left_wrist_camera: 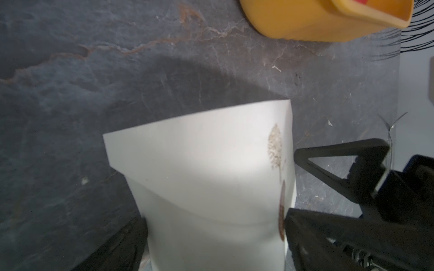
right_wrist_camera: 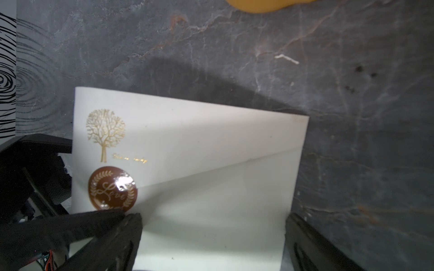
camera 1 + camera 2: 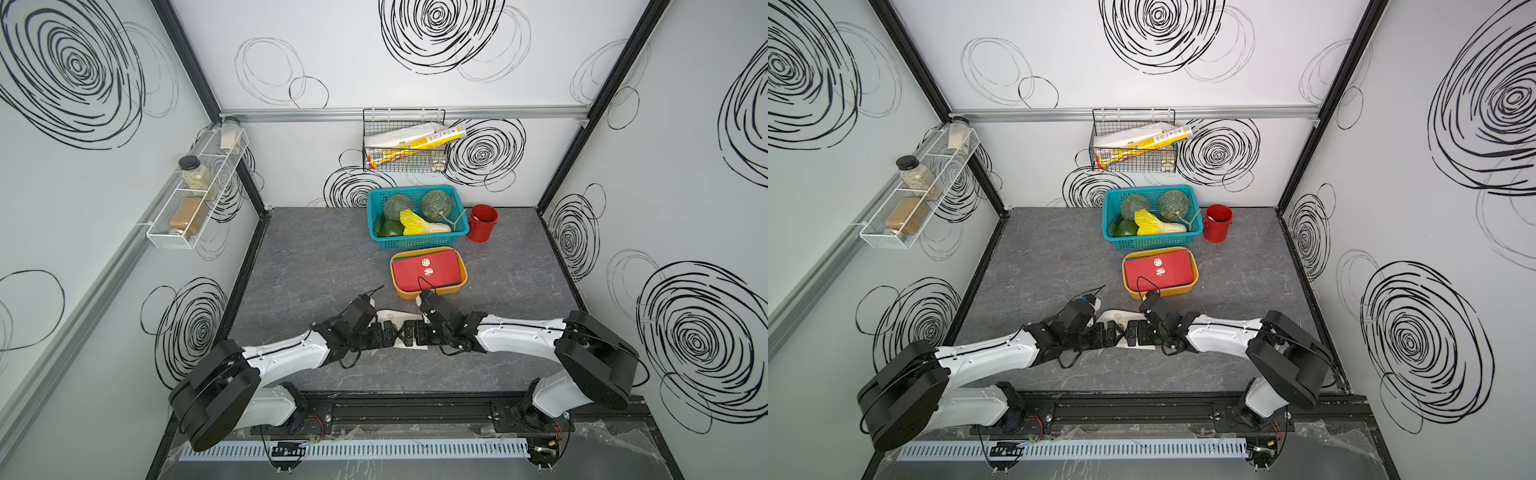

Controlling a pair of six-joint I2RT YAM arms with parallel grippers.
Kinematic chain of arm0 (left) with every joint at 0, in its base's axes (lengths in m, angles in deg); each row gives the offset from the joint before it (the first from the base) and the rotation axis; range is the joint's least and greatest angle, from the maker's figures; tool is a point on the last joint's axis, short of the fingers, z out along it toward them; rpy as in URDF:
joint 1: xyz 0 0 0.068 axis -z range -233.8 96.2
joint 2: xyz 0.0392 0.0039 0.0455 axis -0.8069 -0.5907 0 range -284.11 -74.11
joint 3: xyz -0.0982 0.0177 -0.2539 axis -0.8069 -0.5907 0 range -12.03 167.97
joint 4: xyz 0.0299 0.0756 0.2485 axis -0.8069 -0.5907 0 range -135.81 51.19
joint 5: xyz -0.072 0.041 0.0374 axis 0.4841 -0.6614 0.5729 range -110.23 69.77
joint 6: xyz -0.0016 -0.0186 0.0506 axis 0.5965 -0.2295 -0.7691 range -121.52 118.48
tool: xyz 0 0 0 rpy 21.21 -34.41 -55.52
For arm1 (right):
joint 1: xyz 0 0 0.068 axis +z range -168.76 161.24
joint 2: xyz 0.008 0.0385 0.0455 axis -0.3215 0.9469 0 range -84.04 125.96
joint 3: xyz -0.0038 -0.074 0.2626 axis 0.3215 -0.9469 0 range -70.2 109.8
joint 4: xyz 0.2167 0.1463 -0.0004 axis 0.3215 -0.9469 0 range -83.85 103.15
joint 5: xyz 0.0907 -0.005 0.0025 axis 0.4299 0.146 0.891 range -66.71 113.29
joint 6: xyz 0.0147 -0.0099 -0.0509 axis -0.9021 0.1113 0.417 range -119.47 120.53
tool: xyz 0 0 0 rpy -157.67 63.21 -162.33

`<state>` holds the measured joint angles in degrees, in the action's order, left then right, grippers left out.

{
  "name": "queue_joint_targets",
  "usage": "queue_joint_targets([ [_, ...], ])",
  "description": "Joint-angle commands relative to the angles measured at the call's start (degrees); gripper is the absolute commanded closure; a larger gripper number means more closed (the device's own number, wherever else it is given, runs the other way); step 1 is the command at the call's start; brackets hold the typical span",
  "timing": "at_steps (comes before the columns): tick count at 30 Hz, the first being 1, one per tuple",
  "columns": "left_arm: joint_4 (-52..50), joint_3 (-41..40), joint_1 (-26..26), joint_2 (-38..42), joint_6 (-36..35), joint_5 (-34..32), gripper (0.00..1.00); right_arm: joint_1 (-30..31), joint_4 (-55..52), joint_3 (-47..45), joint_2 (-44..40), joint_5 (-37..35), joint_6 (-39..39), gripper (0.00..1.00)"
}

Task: Put the sealed envelopes into the storage box
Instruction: Pick up the envelope from the center of the board.

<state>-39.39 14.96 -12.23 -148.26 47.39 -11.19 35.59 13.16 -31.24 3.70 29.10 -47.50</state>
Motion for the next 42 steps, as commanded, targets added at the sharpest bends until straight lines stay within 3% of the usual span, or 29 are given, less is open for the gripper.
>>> queue_joint_targets([
  [1, -10.51, -0.10, 1.31, -4.69, -2.17, 0.44, 0.01, 1.46, -3.38, -3.56, 4.26, 8.86, -1.94, 0.01],
  [4, -13.13, 2.01, 2.67, -7.61, -2.60, -1.98, 0.01, 1.45, -0.57, -4.31, 4.28, 10.48, -2.05, 0.03],
  [12, -8.33, 0.18, 2.26, -8.29, -2.18, 0.01, 0.04, 1.38, 2.13, -6.51, 2.51, 13.73, 1.56, 0.06],
  [19, -7.60, 0.00, 2.63, -6.65, -6.24, 1.18, 0.10, 0.64, 0.08, -5.85, 1.87, 14.03, 5.84, 0.04],
  [23, -10.29, -0.25, 2.64, -5.06, -8.38, -0.90, 0.14, -2.49, -7.26, -4.43, -4.22, 11.09, 9.68, 0.00],
  [29, -10.40, -1.77, 2.64, -3.83, -9.23, -2.00, 0.16, -12.40, -13.11, -3.33, -13.81, 11.01, 17.10, 0.01],
  [31, -10.41, -1.85, 2.68, -3.18, -9.03, -2.33, 0.16, -12.95, -12.83, -0.83, -12.94, 11.52, 22.25, 0.04],
  [35, -10.08, -1.69, 2.90, -1.65, -9.29, -2.17, 0.16, -12.95, -11.75, 5.42, -5.92, 21.43, 33.65, 0.16],
  [42, -9.60, -1.02, 3.63, -2.70, -10.75, -1.92, 0.16, -12.95, -6.99, 9.32, 0.50, 24.21, 40.38, 0.27],
])
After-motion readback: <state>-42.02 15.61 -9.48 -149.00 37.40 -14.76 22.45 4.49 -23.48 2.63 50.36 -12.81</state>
